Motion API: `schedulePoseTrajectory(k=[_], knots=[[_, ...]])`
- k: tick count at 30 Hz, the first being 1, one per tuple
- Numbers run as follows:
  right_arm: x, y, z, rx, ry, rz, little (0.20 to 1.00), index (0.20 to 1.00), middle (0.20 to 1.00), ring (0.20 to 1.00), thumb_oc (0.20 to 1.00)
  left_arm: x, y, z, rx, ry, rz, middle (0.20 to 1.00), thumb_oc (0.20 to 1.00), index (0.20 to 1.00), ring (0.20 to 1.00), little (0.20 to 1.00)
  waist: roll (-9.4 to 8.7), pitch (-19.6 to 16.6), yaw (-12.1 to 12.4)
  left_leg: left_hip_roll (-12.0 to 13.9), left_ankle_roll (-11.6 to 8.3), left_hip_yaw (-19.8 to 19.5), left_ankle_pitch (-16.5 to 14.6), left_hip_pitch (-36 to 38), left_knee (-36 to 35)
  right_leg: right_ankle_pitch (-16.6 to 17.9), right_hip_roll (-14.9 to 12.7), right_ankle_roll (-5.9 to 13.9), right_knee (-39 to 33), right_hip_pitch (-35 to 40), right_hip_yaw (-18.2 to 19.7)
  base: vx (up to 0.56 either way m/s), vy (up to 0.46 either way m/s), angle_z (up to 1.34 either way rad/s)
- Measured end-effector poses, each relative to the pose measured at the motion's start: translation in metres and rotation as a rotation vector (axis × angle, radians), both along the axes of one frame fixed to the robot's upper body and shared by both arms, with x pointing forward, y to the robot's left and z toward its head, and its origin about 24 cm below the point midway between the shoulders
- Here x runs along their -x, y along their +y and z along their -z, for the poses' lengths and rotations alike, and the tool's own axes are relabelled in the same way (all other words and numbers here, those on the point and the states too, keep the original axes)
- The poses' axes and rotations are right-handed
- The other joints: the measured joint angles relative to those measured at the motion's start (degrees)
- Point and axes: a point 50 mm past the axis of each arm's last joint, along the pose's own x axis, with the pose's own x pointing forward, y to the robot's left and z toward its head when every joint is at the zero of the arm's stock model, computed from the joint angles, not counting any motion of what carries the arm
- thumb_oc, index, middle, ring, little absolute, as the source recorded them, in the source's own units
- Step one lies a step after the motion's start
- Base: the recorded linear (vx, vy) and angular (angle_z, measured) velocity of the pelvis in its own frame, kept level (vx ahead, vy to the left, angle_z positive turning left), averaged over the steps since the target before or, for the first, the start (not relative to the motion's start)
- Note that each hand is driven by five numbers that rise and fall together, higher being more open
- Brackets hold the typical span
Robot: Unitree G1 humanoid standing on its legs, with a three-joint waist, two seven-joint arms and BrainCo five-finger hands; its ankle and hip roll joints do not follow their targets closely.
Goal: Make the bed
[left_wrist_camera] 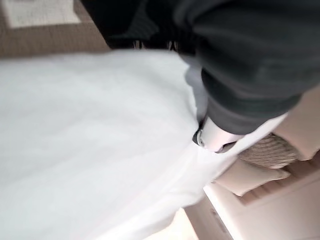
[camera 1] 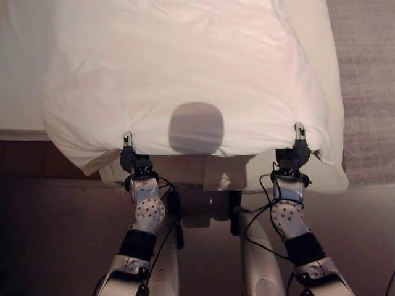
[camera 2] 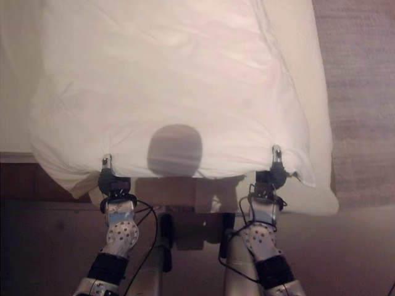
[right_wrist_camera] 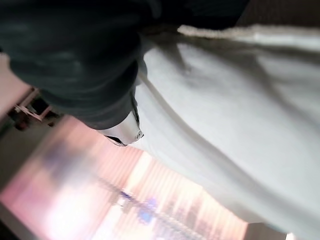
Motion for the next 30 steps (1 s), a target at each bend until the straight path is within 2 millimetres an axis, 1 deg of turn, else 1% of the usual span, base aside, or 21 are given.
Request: schedulePoseTrajectory(k=[1, 2, 3, 6, 10, 11, 12, 14, 15, 16, 17, 19, 20, 21, 22, 23, 24, 25, 26, 28, 30], knots=[[0.000, 0.000, 0.000, 0.006, 0.000, 0.001, 0.200, 0.200, 0.200, 0.200, 0.200, 0.000, 0.000, 0.001, -0.002, 0.000, 0.000, 0.200, 0.200, 0.200, 0.200, 0.200, 0.00, 0.0, 0.1, 0.0, 0.09, -0.1, -0.2, 0.0, -0.1, -0.4, 0.0, -0.40, 0.7, -0.2, 0.0, 0.00, 0.000, 0.00], [-0.001, -0.002, 0.005, 0.028, 0.026, 0.007, 0.200, 0.200, 0.200, 0.200, 0.200, 0.003, -0.002, 0.005, 0.010, 0.009, 0.004, 0.200, 0.200, 0.200, 0.200, 0.200, -0.08, 0.0, 1.8, -0.7, -1.14, -3.7, -0.5, 1.1, 0.1, -1.2, 0.2, -1.25, 1.8, 0.0, 0.7, -0.02, 0.061, -0.17], [-0.001, -0.003, 0.009, 0.031, 0.046, 0.011, 0.200, 0.200, 0.200, 0.200, 0.200, 0.005, -0.002, 0.009, 0.016, 0.020, 0.005, 0.200, 0.200, 0.200, 0.200, 0.200, -0.12, -0.1, 1.8, -0.8, -1.52, -5.0, -0.8, 2.0, -0.1, -1.3, 0.6, -1.30, 2.1, 0.4, 0.8, -0.01, 0.114, -0.18], [-0.002, -0.004, 0.008, 0.049, 0.050, 0.012, 0.200, 0.200, 0.200, 0.200, 0.200, 0.007, -0.002, 0.010, 0.014, 0.016, 0.006, 0.200, 0.200, 0.200, 0.200, 0.200, -0.14, -0.2, 1.8, 0.4, -0.96, -6.0, -1.3, 2.4, -0.5, -1.5, 0.5, -1.45, 2.0, 1.0, 0.5, -0.01, 0.241, 0.04], [-0.002, -0.007, 0.015, 0.077, 0.095, 0.018, 0.200, 0.200, 0.200, 0.200, 0.200, 0.006, -0.001, 0.005, -0.003, -0.004, 0.010, 0.200, 0.200, 0.200, 0.200, 0.200, -0.42, -0.3, 2.2, 1.5, -0.85, -9.9, -3.9, 2.4, 1.6, 0.3, 1.0, -0.09, -0.1, 2.7, 1.3, -0.05, 0.614, -0.12], [-0.003, -0.008, 0.015, 0.079, 0.097, 0.021, 0.200, 0.200, 0.200, 0.200, 0.200, 0.005, -0.002, 0.003, -0.008, -0.010, 0.013, 0.200, 0.200, 0.200, 0.200, 0.200, -0.40, -0.3, 2.2, 1.9, 0.38, -9.5, -4.2, 2.6, 1.9, 0.2, 0.9, -0.28, -0.1, 2.9, 1.1, -0.04, 0.406, 0.11], [0.000, -0.015, 0.021, 0.111, 0.126, 0.043, 0.200, 0.200, 0.200, 0.200, 0.200, 0.003, -0.006, 0.005, -0.041, -0.001, 0.025, 0.200, 0.200, 0.200, 0.200, 0.200, -0.35, -0.3, 1.5, 1.2, -0.21, -7.3, -3.9, 2.3, 3.3, 0.7, -0.7, 0.88, 0.5, 3.5, 0.7, 0.00, 0.747, 0.39], [0.005, -0.023, 0.027, 0.116, 0.163, 0.069, 0.200, 0.200, 0.200, 0.200, 0.200, 0.003, -0.013, 0.003, -0.062, -0.016, 0.059, 0.200, 0.200, 0.200, 0.200, 0.200, -0.37, -0.8, 1.1, 0.5, -1.19, -4.5, -3.5, 2.4, 3.4, 0.4, -2.3, 0.66, -0.6, 4.0, 1.0, 0.02, 0.876, 0.39], [0.014, -0.030, 0.031, 0.120, 0.171, 0.092, 0.200, 0.200, 0.200, 0.200, 0.200, 0.001, -0.020, 0.009, -0.100, 0.007, 0.098, 0.200, 0.200, 0.200, 0.200, 0.200, 0.34, -0.7, 1.0, -2.2, 2.26, -1.5, -3.8, 1.3, 6.8, 2.0, -5.2, 1.96, -2.3, 5.8, 0.0, 0.06, 0.478, 0.34], [0.017, -0.035, 0.034, 0.116, 0.184, 0.113, 0.200, 0.200, 0.200, 0.200, 0.200, 0.001, -0.024, 0.011, -0.103, 0.013, 0.120, 0.200, 0.200, 0.200, 0.200, 0.200, 1.11, -1.4, 0.1, -2.6, 2.96, -0.6, -3.5, 1.9, 5.8, 2.0, -6.0, 1.85, -3.2, 6.7, -0.6, 0.07, 0.666, 0.37], [0.018, -0.033, 0.040, 0.104, 0.209, 0.105, 0.200, 0.200, 0.200, 0.200, 0.200, 0.006, -0.021, 0.014, -0.145, 0.015, 0.126, 0.200, 0.200, 0.200, 0.200, 0.200, 1.40, -2.2, -0.1, -4.8, 4.74, 0.0, -6.3, 1.9, 8.0, 4.4, -6.7, 2.78, -6.6, 8.2, -0.6, 0.06, 0.585, -0.13], [0.019, -0.027, 0.043, 0.093, 0.216, 0.077, 0.200, 0.200, 0.200, 0.200, 0.200, 0.011, -0.007, 0.016, -0.215, 0.018, 0.097, 0.200, 0.200, 0.200, 0.200, 0.200, 1.55, -3.2, -0.3, -4.6, 6.75, 2.0, -8.0, 1.4, 9.4, 7.3, -6.8, -0.79, -11.2, 10.0, 0.0, 0.00, 0.532, -0.42], [0.025, -0.027, 0.048, 0.102, 0.227, 0.067, 0.200, 0.200, 0.200, 0.200, 0.200, 0.011, -0.006, 0.015, -0.232, 0.012, 0.094, 0.200, 0.200, 0.200, 0.200, 0.200, 1.43, -4.3, -0.2, -5.5, 7.48, 2.5, -8.1, 0.5, 9.9, 8.0, -6.8, -1.40, -12.0, 9.6, 0.8, -0.07, 0.494, -0.27], [0.025, -0.024, 0.049, 0.106, 0.226, 0.053, 0.200, 0.200, 0.200, 0.200, 0.200, 0.012, -0.003, 0.015, -0.242, 0.008, 0.087, 0.200, 0.200, 0.200, 0.200, 0.200, 0.93, -4.5, 0.6, -6.7, 8.46, 2.5, -8.4, 0.5, 9.9, 7.9, -6.1, -1.57, -9.2, 8.6, 1.2, -0.07, 0.420, -0.63], [0.025, -0.018, 0.052, 0.113, 0.232, 0.016, 0.200, 0.200, 0.200, 0.200, 0.200, 0.016, 0.006, 0.018, -0.240, 0.017, 0.058, 0.200, 0.200, 0.200, 0.200, 0.200, 0.49, -5.2, 1.6, -6.5, 9.48, 3.9, -8.2, 0.4, 9.0, 5.6, -3.6, 0.64, -3.6, 5.1, 0.7, -0.02, 0.327, -0.69], [0.023, -0.015, 0.050, 0.118, 0.220, -0.002, 0.200, 0.200, 0.200, 0.200, 0.200, 0.018, 0.010, 0.020, -0.242, 0.023, 0.046, 0.200, 0.200, 0.200, 0.200, 0.200, 0.47, -5.3, 1.4, -6.5, 9.31, 3.8, -7.7, 0.6, 8.3, 4.0, -2.4, 0.75, -0.9, 3.9, 1.1, 0.00, 0.224, -0.49], [0.025, -0.015, 0.053, 0.130, 0.226, -0.015, 0.200, 0.200, 0.200, 0.200, 0.200, 0.022, 0.010, 0.022, -0.231, 0.029, 0.044, 0.200, 0.200, 0.200, 0.200, 0.200, 0.40, -5.8, 0.7, -7.9, 9.93, 3.1, -6.0, 1.0, 5.3, 2.4, 2.0, -0.55, 0.1, 3.9, 0.4, 0.00, 0.175, 0.03], [0.026, -0.015, 0.055, 0.130, 0.231, -0.015, 0.200, 0.200, 0.200, 0.200, 0.200, 0.022, 0.009, 0.021, -0.226, 0.023, 0.046, 0.200, 0.200, 0.200, 0.200, 0.200, 0.30, -5.9, 0.4, -8.3, 10.05, 2.8, -5.3, 1.1, 4.3, 1.7, 3.3, -0.50, -0.3, 4.2, 0.7, 0.00, 0.129, 0.25], [0.026, -0.015, 0.055, 0.130, 0.232, -0.015, 0.200, 0.200, 0.200, 0.200, 0.200, 0.021, 0.008, 0.019, -0.225, 0.018, 0.050, 0.200, 0.200, 0.200, 0.200, 0.200, 0.20, -5.9, -0.2, -9.3, 10.52, 2.1, -3.9, 1.7, 2.6, 0.3, 6.5, -0.80, -0.7, 4.6, 1.5, 0.00, 0.090, 0.28], [0.026, -0.018, 0.054, 0.140, 0.232, -0.011, 0.200, 0.200, 0.200, 0.200, 0.200, 0.021, 0.007, 0.018, -0.241, 0.019, 0.060, 0.200, 0.200, 0.200, 0.200, 0.200, 0.23, -5.9, -0.5, -10.1, 10.72, 1.8, -2.7, 2.7, 1.0, 0.3, 8.2, -4.10, -3.2, 6.1, 3.9, 0.00, 0.026, 0.14], [0.026, -0.020, 0.056, 0.145, 0.242, -0.007, 0.200, 0.200, 0.200, 0.200, 0.200, 0.022, 0.007, 0.019, -0.275, 0.026, 0.062, 0.200, 0.200, 0.200, 0.200, 0.200, 0.22, -5.9, -0.2, -10.0, 10.39, 1.3, -2.2, 4.1, -0.4, 1.4, 8.8, -5.93, -5.5, 8.3, 4.8, -0.06, -0.011, -0.07]])
